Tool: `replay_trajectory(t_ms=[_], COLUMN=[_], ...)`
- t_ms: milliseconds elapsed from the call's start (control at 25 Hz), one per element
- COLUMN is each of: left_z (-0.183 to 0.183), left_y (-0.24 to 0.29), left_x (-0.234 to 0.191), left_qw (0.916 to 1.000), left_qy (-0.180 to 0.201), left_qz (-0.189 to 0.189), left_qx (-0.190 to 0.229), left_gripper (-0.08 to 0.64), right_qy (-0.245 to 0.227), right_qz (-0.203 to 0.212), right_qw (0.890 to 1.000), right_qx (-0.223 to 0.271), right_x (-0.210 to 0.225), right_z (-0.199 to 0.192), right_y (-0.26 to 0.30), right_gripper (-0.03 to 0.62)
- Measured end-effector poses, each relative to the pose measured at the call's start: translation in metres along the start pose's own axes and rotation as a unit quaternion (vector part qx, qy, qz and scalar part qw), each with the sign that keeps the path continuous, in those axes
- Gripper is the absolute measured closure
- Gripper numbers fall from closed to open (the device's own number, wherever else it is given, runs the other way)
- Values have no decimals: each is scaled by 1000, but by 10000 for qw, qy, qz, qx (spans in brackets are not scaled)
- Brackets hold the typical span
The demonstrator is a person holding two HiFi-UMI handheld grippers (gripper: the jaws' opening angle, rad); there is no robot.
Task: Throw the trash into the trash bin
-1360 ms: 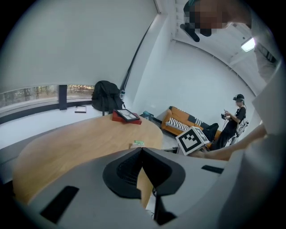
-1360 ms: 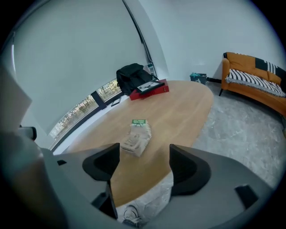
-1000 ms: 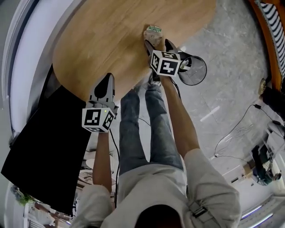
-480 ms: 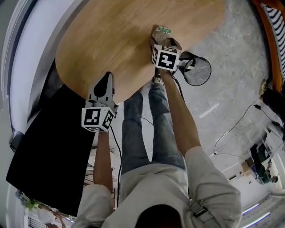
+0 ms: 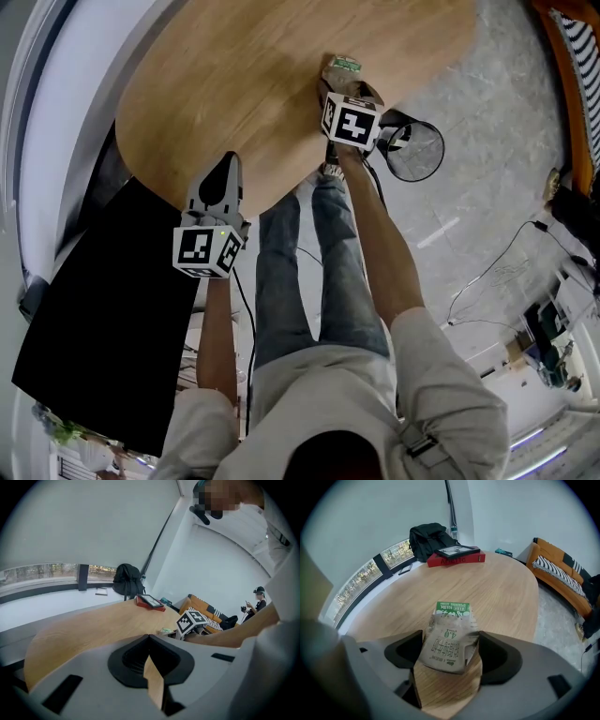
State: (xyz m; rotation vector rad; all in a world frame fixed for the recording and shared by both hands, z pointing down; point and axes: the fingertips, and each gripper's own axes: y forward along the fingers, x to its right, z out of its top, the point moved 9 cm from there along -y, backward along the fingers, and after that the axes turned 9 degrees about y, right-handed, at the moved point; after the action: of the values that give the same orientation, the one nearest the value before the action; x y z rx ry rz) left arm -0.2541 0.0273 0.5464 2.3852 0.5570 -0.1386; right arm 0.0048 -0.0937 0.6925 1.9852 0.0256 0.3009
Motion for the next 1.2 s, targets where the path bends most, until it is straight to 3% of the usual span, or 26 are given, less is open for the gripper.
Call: replay_trajectory(t_ms=[680, 960, 1200], left_z=[2, 12, 25], left_y=[3, 20, 39], left_x=[15, 44, 81], left_qw=[9999, 9984, 9919], left_qy=[142, 386, 782], left_qz=[-98, -409, -1003], left_qx=[18, 9, -49], left_gripper=[543, 541, 541], right_qy=[-15, 284, 947], right_qz=[353, 129, -433], right_qw=[9983, 9964, 9909], right_qx=[473, 793, 855], right_x=[14, 65, 139], right_z=[8, 8, -28], right_y=[-26, -58, -93], right_gripper=[225, 225, 225])
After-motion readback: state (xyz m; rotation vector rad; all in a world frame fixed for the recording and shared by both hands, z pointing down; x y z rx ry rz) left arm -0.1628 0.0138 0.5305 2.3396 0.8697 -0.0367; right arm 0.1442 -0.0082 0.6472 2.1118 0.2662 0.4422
